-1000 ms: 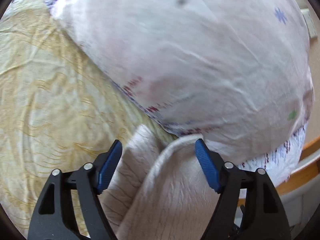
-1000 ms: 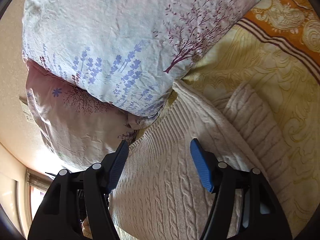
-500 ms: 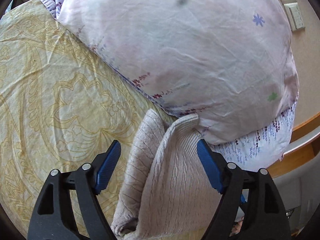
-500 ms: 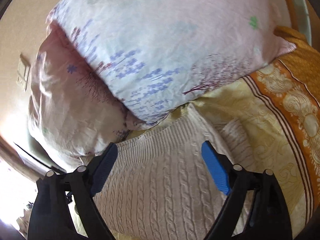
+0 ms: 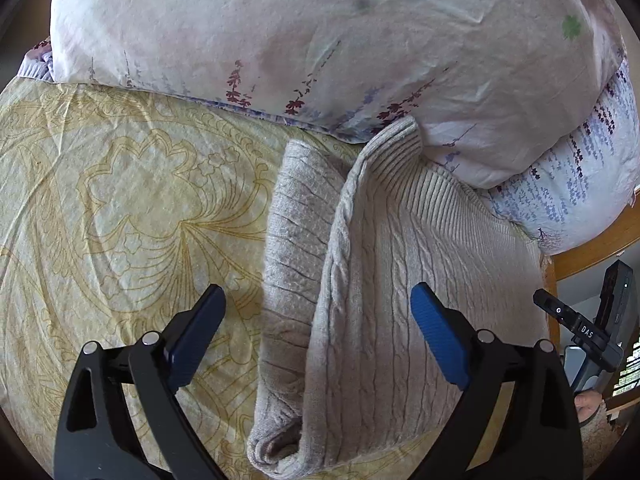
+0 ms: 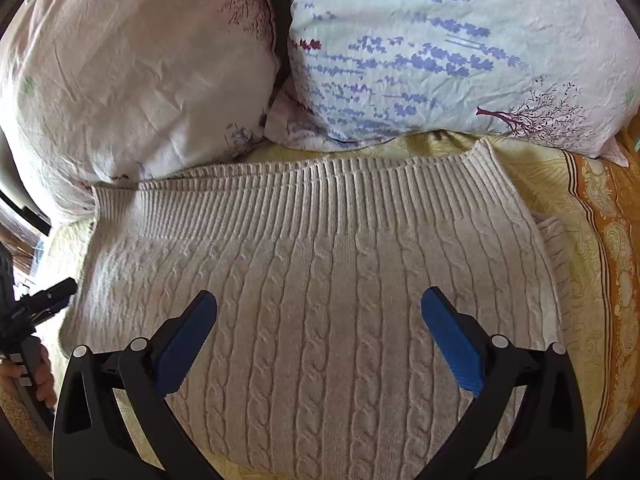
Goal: Fold small clothes
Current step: 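Open both tools to release the folded hem, then grasp the side edge of the folded sweater with the left tool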
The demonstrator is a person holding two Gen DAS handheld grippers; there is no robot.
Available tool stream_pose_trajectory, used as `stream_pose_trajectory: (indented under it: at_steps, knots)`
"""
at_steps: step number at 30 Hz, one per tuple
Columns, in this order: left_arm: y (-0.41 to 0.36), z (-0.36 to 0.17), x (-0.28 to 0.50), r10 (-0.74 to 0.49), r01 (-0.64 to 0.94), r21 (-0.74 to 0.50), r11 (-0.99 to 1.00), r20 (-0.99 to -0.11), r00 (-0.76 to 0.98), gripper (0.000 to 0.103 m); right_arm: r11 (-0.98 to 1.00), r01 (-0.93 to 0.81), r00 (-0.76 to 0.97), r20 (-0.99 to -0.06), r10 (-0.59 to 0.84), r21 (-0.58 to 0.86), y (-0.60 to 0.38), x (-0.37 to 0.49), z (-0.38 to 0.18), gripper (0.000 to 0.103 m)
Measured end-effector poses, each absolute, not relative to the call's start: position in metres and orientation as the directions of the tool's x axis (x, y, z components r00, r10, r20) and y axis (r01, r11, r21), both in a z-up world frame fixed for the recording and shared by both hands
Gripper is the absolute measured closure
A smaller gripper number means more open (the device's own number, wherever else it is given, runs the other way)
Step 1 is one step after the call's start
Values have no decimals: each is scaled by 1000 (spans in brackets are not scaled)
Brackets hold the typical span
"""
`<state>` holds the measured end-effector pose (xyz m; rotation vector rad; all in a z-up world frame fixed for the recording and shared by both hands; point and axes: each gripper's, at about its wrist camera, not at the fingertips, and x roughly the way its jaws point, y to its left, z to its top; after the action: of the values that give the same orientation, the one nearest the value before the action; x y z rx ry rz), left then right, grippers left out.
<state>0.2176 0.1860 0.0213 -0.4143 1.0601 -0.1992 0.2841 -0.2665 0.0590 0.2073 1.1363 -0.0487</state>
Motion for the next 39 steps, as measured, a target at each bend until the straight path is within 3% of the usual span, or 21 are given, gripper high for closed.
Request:
stream_pose_trajectory:
  at_steps: [3,6,23,30,34,39]
  knots:
    - [177,22,219,-304,-29,-360,932,-826,475,4,990,135,382,-924,-15,40,-255,289,50,1]
    - [167,23,223,-263,-13,-305,952,-842,471,3,991,126,384,-923,-15,37,-251,289,48,1]
    - [142,15,245,-236,42,-245,969,-855,462,2,994,101,374,-925,-73,-37,-234,299,30,1]
    - [148,16,250,-314,100,-302,948,-835,452,2,995,94,404,-912,-72,-37,-231,294,26,1]
    - [158,18,251,-412,130,-397,909,-800,437,3,994,99,412,-908,-75,-38,-230,287,23,1]
    - [175,17,254,-563,127,-562,817,-731,385,15,994,98,419,-905,-75,-37,-228,284,22,1]
